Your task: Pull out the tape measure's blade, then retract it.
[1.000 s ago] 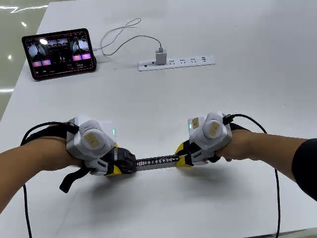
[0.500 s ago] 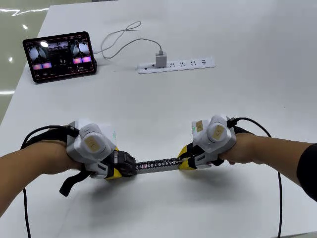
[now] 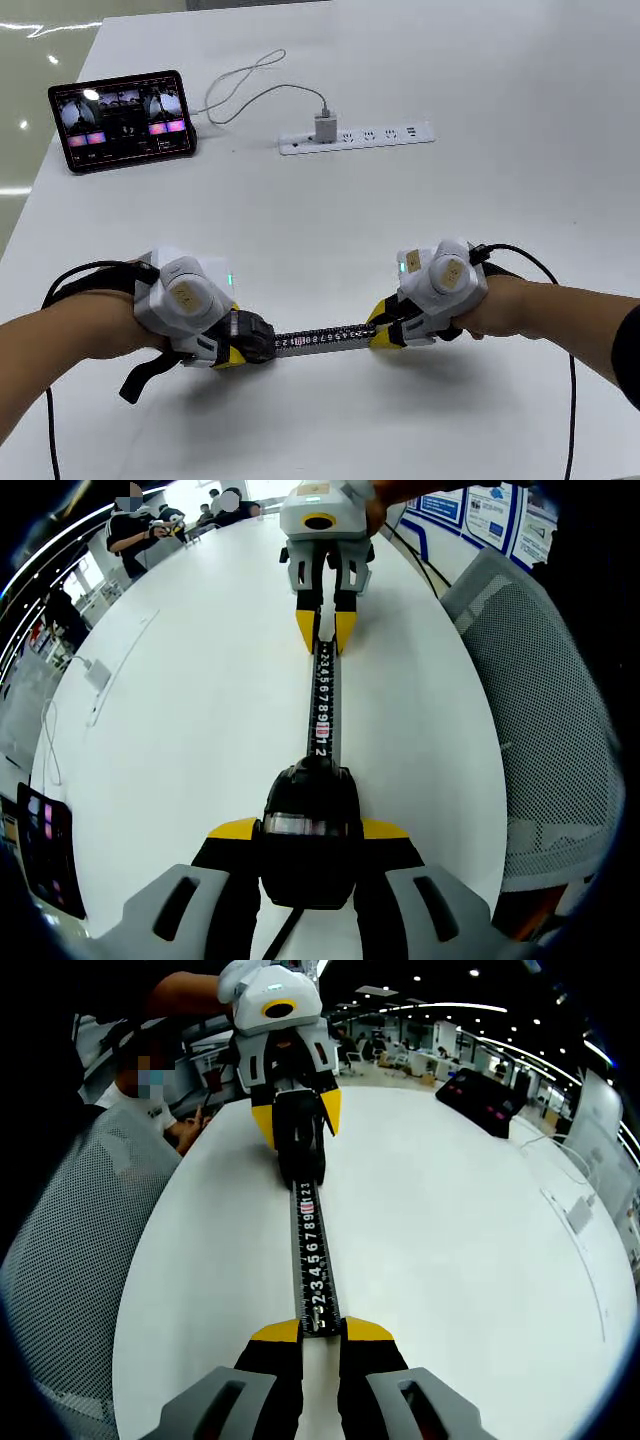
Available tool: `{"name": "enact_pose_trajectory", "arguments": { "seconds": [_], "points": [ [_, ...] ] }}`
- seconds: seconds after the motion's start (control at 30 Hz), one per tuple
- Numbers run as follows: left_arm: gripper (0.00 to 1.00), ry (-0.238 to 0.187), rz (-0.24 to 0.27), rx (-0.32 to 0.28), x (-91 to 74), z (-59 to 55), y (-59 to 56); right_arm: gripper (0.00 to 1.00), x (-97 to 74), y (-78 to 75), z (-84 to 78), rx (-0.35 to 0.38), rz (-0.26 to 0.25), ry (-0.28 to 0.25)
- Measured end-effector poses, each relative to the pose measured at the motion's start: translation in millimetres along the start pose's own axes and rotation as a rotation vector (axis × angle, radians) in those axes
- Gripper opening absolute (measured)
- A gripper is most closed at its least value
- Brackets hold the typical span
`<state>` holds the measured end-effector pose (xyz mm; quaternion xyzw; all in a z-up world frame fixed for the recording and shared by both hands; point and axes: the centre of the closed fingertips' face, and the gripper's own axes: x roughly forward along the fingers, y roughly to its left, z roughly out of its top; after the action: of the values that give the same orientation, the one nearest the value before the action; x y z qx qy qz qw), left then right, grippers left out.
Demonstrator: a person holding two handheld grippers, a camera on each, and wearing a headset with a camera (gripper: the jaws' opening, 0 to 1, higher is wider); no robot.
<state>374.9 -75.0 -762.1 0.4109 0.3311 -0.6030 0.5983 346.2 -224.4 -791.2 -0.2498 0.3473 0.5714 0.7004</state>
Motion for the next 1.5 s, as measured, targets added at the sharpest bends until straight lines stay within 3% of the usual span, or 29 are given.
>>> {"name": "enact_pose_trajectory", "arguments": {
  "seconds": [1.5],
  "points": [
    [0.3, -0.001, 0.003, -0.001, 0.0, 0.4, 0.4, 0.08, -20.6, -3.4, -27.7, 0.025, 0.0, 0.031]
  ]
}}
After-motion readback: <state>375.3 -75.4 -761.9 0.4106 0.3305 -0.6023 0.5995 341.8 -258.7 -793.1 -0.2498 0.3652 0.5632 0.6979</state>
